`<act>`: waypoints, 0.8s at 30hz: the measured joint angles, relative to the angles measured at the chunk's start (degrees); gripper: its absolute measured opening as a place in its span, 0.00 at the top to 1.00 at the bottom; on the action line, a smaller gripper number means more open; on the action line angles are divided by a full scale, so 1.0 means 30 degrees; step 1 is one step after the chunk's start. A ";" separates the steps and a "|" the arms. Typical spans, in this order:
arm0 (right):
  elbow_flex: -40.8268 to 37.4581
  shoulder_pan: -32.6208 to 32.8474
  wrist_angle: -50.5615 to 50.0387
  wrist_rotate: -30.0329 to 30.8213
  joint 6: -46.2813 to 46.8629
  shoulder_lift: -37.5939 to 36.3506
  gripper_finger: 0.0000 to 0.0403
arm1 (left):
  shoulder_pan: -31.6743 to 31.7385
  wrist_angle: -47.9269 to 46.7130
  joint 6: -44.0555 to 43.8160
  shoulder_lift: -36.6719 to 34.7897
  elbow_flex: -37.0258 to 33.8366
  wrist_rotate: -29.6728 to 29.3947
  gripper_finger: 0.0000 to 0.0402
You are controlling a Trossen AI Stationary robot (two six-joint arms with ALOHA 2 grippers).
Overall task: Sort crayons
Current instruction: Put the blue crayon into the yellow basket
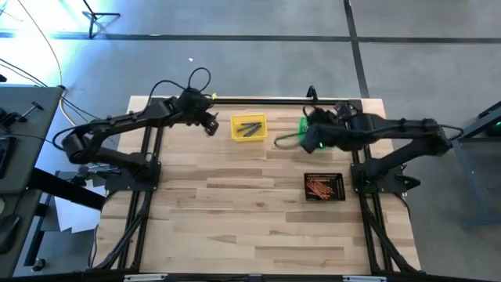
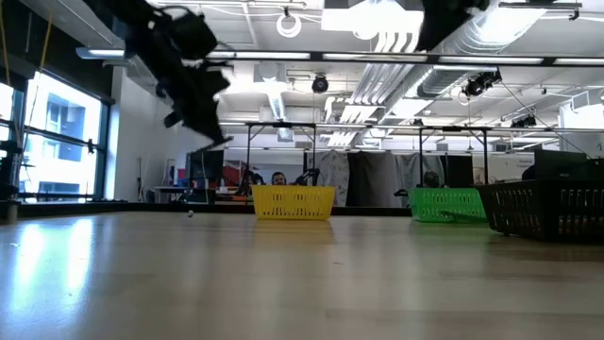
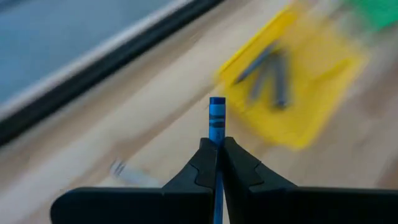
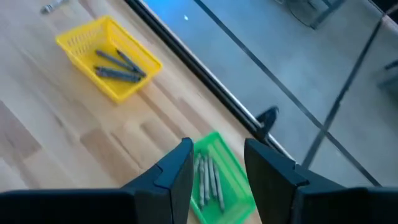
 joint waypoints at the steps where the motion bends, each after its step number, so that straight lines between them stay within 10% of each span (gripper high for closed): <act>1: 0.0000 -0.0525 0.0761 -0.0238 -0.0855 -0.0004 0.66 | -0.0308 0.0655 0.0336 -0.0322 0.0000 0.0250 1.00; 8: -0.0022 -0.3862 0.3044 -0.1574 -0.4659 0.0540 0.66 | -0.1690 0.5182 0.2035 -0.1495 0.0044 0.1793 1.00; 24: -0.2876 -0.6760 0.0075 -0.2095 -0.2480 -0.0760 0.66 | -0.2438 0.8331 0.2293 -0.1449 0.0055 0.2257 1.00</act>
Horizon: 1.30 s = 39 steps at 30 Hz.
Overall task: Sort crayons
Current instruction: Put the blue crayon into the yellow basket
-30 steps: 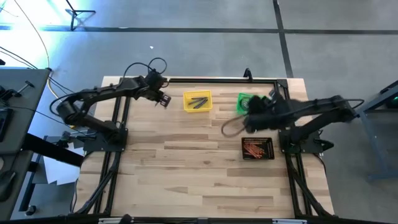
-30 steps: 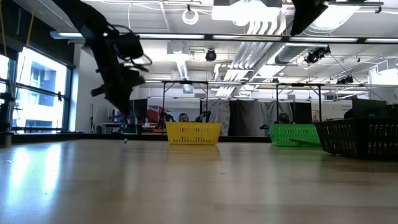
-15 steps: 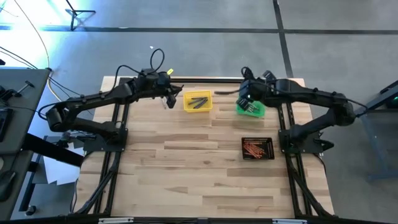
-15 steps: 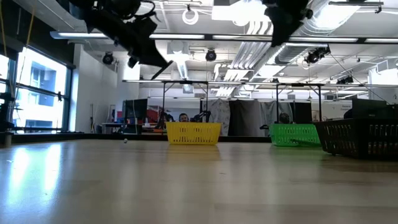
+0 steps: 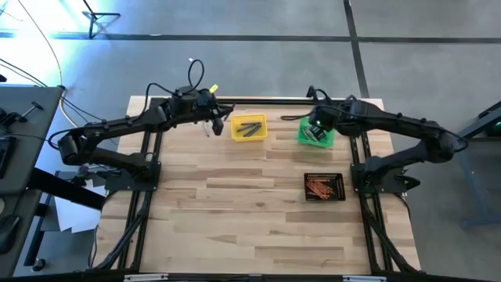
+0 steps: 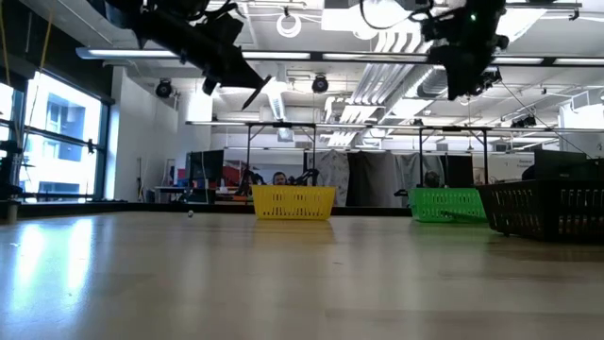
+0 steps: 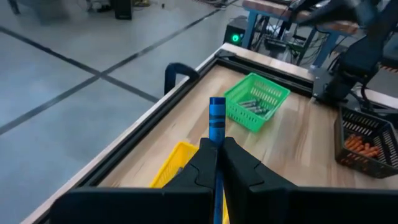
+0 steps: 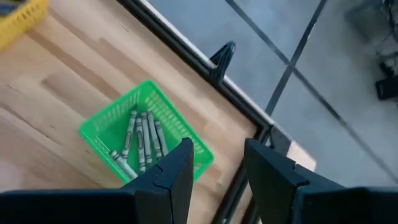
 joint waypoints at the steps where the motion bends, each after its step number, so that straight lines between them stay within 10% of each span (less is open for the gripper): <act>1: -0.0734 0.0000 0.0383 -0.0024 0.0198 -0.0359 0.66 | -0.0066 0.0099 0.0000 0.0000 0.0011 -0.0007 1.00; 20: -0.8209 -0.2716 1.3807 -0.2989 -0.3679 -0.5121 0.66 | 0.0162 0.1240 -0.1226 0.1535 0.0040 -0.0062 1.00; 39: -0.8468 -0.4932 1.5269 -0.6032 -0.7465 -0.5113 0.66 | 0.0639 0.5421 -0.1161 0.8669 0.0032 0.0349 1.00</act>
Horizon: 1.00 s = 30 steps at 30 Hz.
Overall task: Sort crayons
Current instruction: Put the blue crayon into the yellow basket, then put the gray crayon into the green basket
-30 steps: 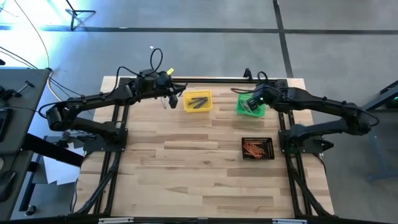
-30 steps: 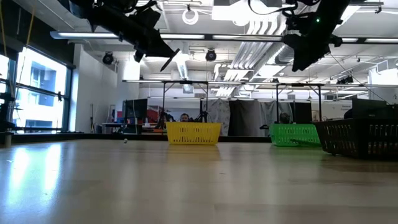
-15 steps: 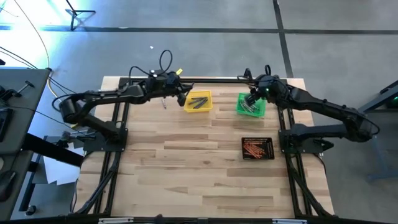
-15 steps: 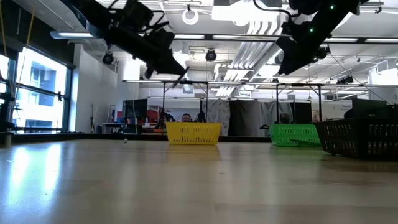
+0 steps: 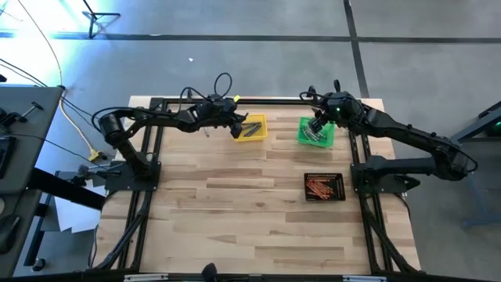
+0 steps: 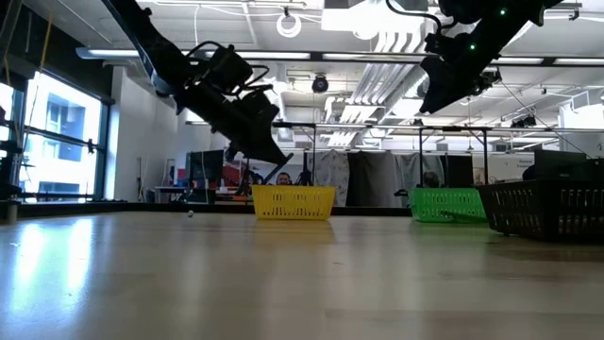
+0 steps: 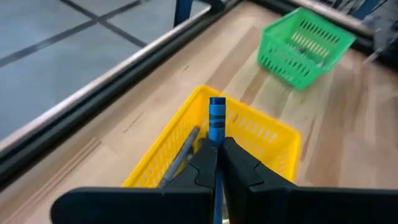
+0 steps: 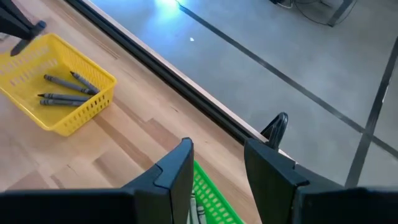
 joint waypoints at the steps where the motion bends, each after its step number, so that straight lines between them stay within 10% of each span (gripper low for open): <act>1: 0.0000 0.0000 0.0004 0.0000 -0.0117 0.0000 0.66 | 0.0000 -0.0041 -0.0005 0.0140 0.0000 -0.0100 1.00; 21: 0.0000 0.0004 -0.0015 -0.2565 -0.0278 0.0007 0.66 | -0.0051 -0.0457 0.0840 -0.0033 -0.0007 -0.0363 0.77; 30: 0.0000 0.0000 -0.1023 -0.2557 -0.0278 0.0015 0.66 | -0.0113 -1.3282 -0.1669 -0.4056 0.1732 -0.4951 0.74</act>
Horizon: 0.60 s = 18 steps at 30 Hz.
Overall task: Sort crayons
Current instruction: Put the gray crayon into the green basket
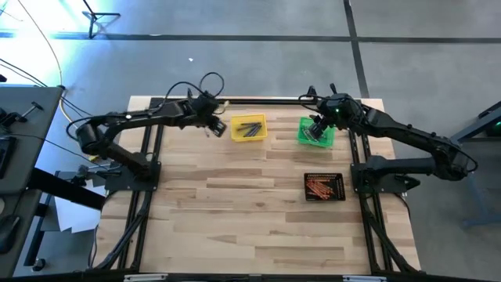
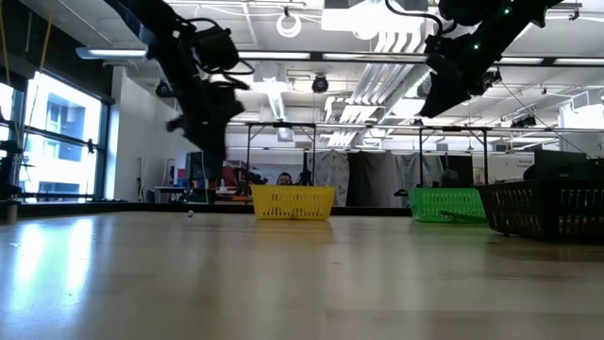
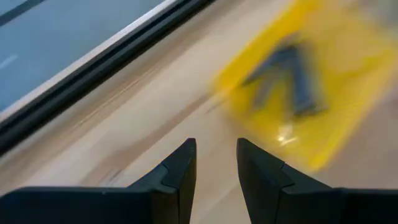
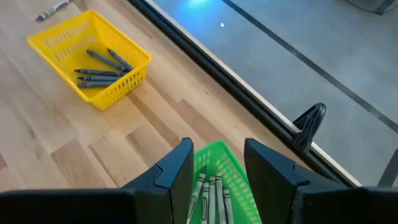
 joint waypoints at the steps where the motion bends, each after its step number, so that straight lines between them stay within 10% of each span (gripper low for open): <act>1: 0.0000 0.0000 -0.0041 0.0000 -0.0002 0.0000 0.66 | 0.0018 -0.1297 -0.0716 -0.0327 0.0033 -0.1063 0.74; 18: 0.0007 0.0000 -0.0082 0.0044 -0.0360 0.0000 0.66 | 0.0594 -0.5124 -0.5702 0.2296 0.0010 -0.3529 0.74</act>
